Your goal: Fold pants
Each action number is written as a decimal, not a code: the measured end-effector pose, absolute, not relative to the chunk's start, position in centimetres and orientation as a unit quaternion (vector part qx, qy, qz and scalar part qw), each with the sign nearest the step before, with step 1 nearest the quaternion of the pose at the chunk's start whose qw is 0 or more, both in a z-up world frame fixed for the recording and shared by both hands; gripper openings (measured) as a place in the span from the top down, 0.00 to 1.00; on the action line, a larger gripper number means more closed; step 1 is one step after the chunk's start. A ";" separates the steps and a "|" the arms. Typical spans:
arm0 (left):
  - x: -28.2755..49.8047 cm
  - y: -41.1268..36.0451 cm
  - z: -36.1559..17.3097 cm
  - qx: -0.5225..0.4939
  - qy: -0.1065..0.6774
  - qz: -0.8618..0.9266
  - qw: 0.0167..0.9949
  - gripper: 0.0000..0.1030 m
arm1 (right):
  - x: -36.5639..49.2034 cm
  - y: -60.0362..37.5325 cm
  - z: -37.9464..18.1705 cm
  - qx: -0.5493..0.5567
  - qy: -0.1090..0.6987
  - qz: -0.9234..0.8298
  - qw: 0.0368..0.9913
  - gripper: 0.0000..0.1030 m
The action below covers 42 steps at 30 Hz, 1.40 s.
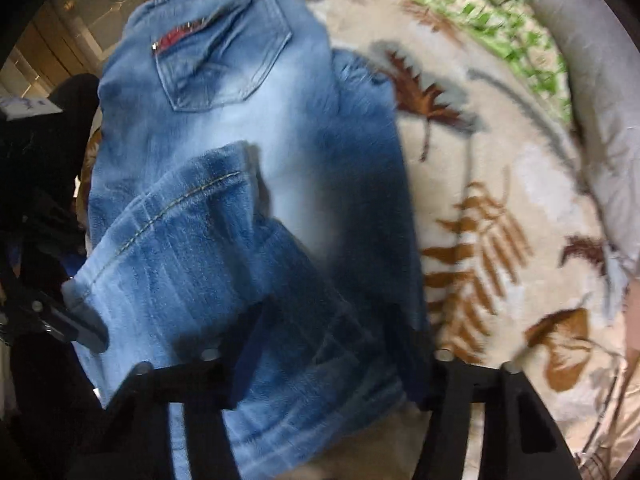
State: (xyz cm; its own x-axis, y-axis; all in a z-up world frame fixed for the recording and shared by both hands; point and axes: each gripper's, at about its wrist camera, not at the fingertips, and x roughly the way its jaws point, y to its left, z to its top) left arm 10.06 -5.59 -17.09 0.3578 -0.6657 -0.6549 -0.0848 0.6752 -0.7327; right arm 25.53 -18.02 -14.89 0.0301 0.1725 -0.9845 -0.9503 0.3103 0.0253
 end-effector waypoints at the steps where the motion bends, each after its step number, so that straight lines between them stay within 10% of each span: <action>1: 10.0 -5.8 -17.0 -0.346 0.530 -0.195 0.750 0.77 | 25.7 -18.1 -15.0 -0.362 0.535 0.454 0.614 0.58; 7: 9.6 -6.7 -15.1 -0.291 0.506 -0.208 0.785 0.85 | 24.0 -18.9 -13.9 -0.380 0.507 0.446 0.632 0.86; 17: 11.8 -8.4 -7.6 -0.124 0.441 -0.238 0.857 0.87 | 23.7 -25.6 -7.6 -0.277 0.452 0.395 0.750 0.89; 26: 16.2 -5.6 -15.3 -0.177 0.552 -0.201 0.790 0.82 | 27.6 -23.6 -12.3 -0.233 0.516 0.328 0.756 0.88; 30: 15.7 -5.3 -14.2 -0.167 0.552 -0.194 0.794 0.54 | 28.6 -22.8 -14.3 -0.267 0.521 0.259 0.768 0.28; 33: 14.5 -4.8 -12.3 -0.156 0.531 -0.187 0.812 0.07 | 29.3 -24.5 -12.2 -0.209 0.519 0.260 0.787 0.25; 42: 13.8 -0.4 -7.7 -0.188 0.461 -0.172 0.850 0.05 | 20.8 -29.7 -6.5 -0.131 0.443 0.257 0.849 0.16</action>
State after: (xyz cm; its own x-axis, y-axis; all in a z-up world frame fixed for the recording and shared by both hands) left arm 13.77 -0.39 -7.66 0.5160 -0.4667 -0.7183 0.1197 0.8696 -0.4790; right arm 20.79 -29.69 -6.55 0.4747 0.3199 -0.8200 -0.5529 0.8333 0.0050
